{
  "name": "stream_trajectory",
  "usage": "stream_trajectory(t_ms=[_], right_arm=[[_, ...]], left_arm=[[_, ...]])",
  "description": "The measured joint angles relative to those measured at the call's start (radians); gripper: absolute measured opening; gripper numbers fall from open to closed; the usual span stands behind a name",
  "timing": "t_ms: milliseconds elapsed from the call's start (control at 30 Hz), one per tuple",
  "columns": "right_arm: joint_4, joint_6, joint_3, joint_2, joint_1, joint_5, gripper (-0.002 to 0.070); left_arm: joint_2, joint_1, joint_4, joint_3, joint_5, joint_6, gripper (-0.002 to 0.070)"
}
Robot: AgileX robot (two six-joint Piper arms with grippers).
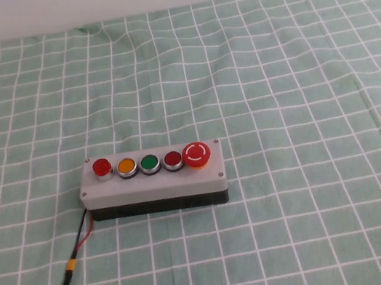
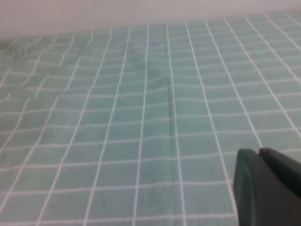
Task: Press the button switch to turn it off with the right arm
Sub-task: 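Press the lit red button on the button box to turn it off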
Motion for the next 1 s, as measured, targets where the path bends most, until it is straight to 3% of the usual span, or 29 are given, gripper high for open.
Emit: stream_trajectory(t_ms=[233,1000], right_arm=[[0.0,0.0,0.002,0.0,0.0,0.14,-0.0016],[0.005,0.002,0.002,0.0,0.0,0.144,-0.0016]], left_arm=[[0.0,0.0,0.0,0.0,0.0,0.0,-0.0003],[0.0,0.0,0.0,0.0,0.0,0.0,-0.0003]])
